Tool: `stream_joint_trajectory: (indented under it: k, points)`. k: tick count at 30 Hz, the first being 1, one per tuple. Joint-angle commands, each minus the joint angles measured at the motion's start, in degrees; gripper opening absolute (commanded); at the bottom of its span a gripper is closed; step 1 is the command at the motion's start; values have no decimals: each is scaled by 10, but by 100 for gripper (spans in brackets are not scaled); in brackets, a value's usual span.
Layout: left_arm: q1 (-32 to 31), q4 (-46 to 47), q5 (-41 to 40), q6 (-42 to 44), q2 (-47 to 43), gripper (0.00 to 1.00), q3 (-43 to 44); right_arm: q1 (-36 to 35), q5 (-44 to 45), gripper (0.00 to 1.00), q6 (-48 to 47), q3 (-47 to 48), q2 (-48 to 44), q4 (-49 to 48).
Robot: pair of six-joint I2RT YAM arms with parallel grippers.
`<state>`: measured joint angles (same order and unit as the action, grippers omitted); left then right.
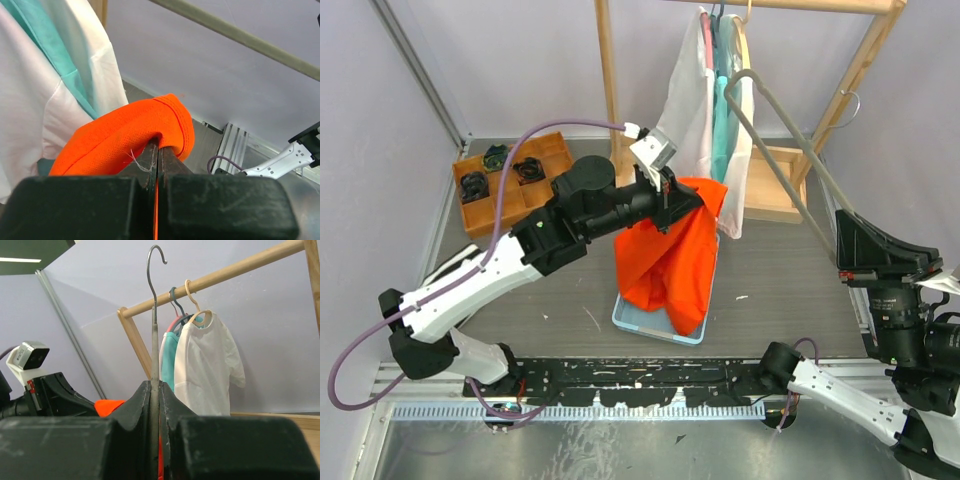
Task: Remove the t-shirt from the hanger
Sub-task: Place the T-shirt in the bin.
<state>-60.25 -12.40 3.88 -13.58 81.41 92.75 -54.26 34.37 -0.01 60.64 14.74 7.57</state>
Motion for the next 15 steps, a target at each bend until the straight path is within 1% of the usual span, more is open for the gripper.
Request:
stream_joint_trajectory:
  k: [1,7,12,15]
  points:
    - [-5,50,-15,-2,-10,0,-38,-1,7,1,-9,10,1,-33]
    - [-4,87,-34,-16,-31,0,-127,-1,11,1,-12,1,10,-40]
    - [-5,106,-14,-45,-32,0,-169,-1,14,1,-13,-8,14,-51]
    - [-5,109,-19,-53,-30,0,-193,-1,13,1,-12,-10,15,-51]
